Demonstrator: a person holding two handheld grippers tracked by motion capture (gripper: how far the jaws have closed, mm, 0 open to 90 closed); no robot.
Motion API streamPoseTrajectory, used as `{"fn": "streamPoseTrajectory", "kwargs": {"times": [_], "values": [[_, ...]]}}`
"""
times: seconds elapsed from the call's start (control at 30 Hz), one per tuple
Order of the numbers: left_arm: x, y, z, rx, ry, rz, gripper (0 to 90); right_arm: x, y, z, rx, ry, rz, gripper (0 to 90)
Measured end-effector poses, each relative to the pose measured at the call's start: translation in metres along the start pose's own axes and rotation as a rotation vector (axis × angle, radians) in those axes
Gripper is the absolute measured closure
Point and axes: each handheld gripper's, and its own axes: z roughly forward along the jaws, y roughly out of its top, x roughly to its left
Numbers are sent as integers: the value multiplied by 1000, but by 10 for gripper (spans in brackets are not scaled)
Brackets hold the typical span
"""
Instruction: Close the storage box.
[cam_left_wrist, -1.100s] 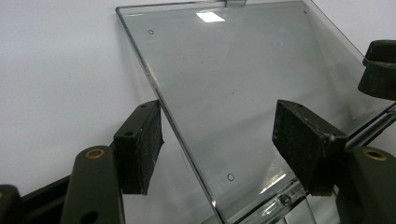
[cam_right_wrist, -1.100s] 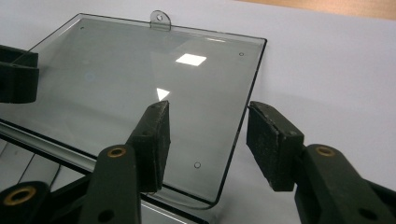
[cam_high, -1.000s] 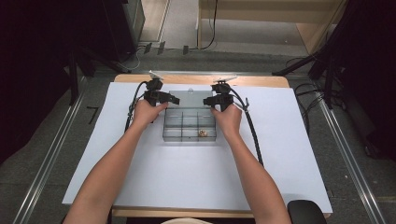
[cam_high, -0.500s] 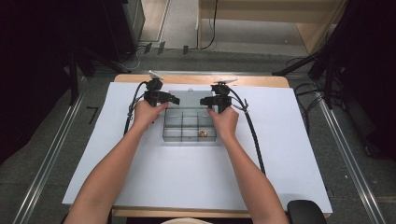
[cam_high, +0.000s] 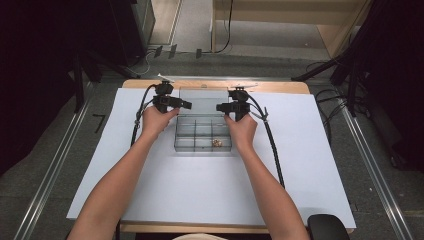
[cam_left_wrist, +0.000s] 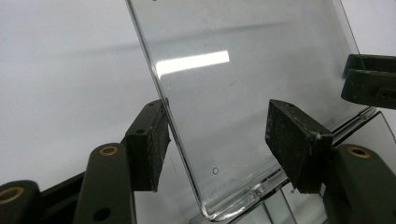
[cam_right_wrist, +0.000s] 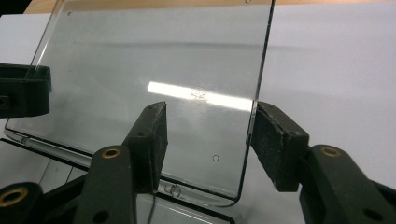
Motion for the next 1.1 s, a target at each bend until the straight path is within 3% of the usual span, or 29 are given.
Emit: {"fn": "streamPoseTrajectory", "kwargs": {"times": [0.1,0.3,0.43,0.73,0.93,1.1], "values": [[-3,0,-5,-19,-2,14,411,0,0,-3,-16,5,0,489],[-7,0,-13,-43,0,44,418,5,0,-12,-56,-12,-59,495],[-11,-1,-18,-47,11,89,420,6,-1,-16,-67,-14,-86,508],[-14,-3,-26,-77,8,105,423,8,2,-28,-95,-9,-111,512],[-18,-5,-30,-91,25,146,424,14,4,-39,-120,16,-148,525],[-18,-5,-31,-107,17,142,441,12,3,-35,-109,-3,-150,526]]}}
